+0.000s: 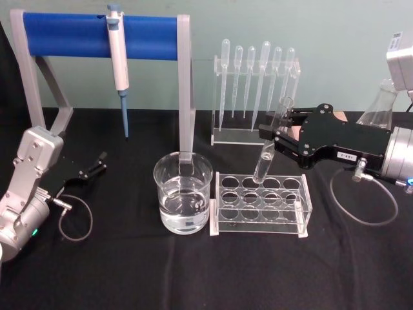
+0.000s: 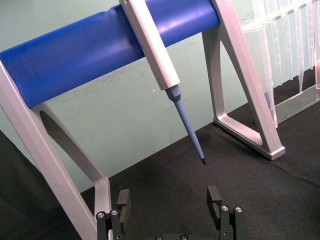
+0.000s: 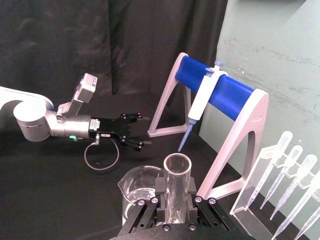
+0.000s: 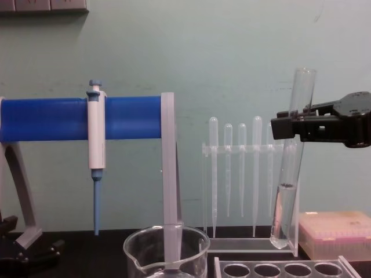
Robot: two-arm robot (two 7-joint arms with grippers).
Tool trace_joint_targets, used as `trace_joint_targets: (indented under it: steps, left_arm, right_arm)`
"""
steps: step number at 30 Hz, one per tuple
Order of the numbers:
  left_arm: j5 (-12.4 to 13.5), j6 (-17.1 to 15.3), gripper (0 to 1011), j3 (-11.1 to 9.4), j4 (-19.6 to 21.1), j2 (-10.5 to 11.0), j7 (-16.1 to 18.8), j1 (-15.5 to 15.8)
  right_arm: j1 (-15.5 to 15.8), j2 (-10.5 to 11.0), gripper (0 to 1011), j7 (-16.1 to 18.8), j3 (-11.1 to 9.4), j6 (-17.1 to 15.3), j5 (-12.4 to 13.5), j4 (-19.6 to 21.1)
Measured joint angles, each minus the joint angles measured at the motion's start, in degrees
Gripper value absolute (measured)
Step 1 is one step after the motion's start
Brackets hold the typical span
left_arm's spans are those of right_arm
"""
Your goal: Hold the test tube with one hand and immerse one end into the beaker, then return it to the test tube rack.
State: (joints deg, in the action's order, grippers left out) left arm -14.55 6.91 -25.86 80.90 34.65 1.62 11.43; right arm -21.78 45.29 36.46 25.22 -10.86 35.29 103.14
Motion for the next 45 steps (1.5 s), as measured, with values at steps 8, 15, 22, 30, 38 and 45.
trace_joint_targets:
  steps: [8, 15, 22, 30, 38, 45]
  left_arm:
    - [0.0, 0.0, 1000, 0.0, 0.0, 0.0, 0.0, 0.0]
    - [0.0, 0.0, 1000, 0.0, 0.0, 0.0, 0.0, 0.0]
    - [0.0, 0.0, 1000, 0.0, 0.0, 0.0, 0.0, 0.0]
    - [0.0, 0.0, 1000, 0.0, 0.0, 0.0, 0.0, 0.0]
    - [0.0, 0.0, 1000, 0.0, 0.0, 0.0, 0.0, 0.0]
    - [0.0, 0.0, 1000, 0.0, 0.0, 0.0, 0.0, 0.0]
  right_arm:
    - [0.0, 0.0, 224, 0.0, 0.0, 0.0, 0.0, 0.0]
    - [0.0, 0.0, 225, 0.0, 0.0, 0.0, 0.0, 0.0]
    - [0.0, 0.0, 224, 0.0, 0.0, 0.0, 0.0, 0.0]
    - [0.0, 0.0, 224, 0.0, 0.0, 0.0, 0.0, 0.0]
    - [0.0, 0.0, 224, 0.0, 0.0, 0.0, 0.0, 0.0]
    - [0.0, 0.0, 224, 0.0, 0.0, 0.0, 0.0, 0.0]
